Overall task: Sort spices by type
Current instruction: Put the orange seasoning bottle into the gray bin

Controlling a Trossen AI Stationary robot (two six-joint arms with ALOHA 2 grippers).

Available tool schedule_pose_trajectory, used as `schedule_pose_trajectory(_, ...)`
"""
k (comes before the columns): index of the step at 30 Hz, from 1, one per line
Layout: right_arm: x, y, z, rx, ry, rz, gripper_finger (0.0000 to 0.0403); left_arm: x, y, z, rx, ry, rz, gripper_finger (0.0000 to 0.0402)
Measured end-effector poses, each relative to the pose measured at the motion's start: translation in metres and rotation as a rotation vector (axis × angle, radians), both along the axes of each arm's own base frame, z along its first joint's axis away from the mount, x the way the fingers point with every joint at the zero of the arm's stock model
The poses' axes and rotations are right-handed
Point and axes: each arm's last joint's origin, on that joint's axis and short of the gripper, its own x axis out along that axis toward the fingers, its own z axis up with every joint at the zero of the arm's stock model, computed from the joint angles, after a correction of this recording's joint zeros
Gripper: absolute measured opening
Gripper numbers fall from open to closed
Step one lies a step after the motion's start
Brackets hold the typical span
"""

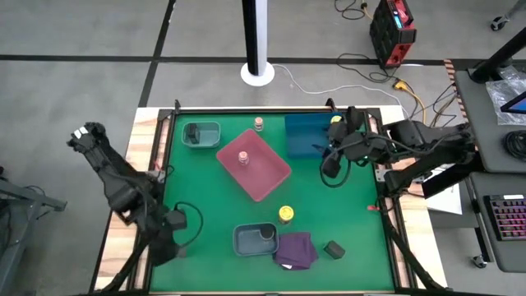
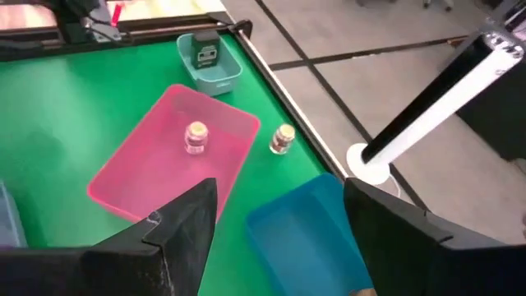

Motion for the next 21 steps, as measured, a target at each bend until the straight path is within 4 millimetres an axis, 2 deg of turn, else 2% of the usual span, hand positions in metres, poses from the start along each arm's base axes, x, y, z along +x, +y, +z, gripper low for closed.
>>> schedule_pose_trajectory(6,0.004,0.002,-0.01,0.055,0.018,0.011,0.026,-0.013,-0.017,-0.013,0.107,0.046,-0.075,0.0242)
schedule_pose_trajectory(15,0.012,0.004,-0.014,0.064,0.021,0.007,0.0255,-0.008,-0.031,-0.031,0.241,0.017,-0.198,0.0242)
schedule_pose_trajectory(21,0.013,0.004,-0.014,0.071,0.013,0.0,0.0267,-0.01,-0.031,-0.037,0.295,0.066,-0.206,0.0242)
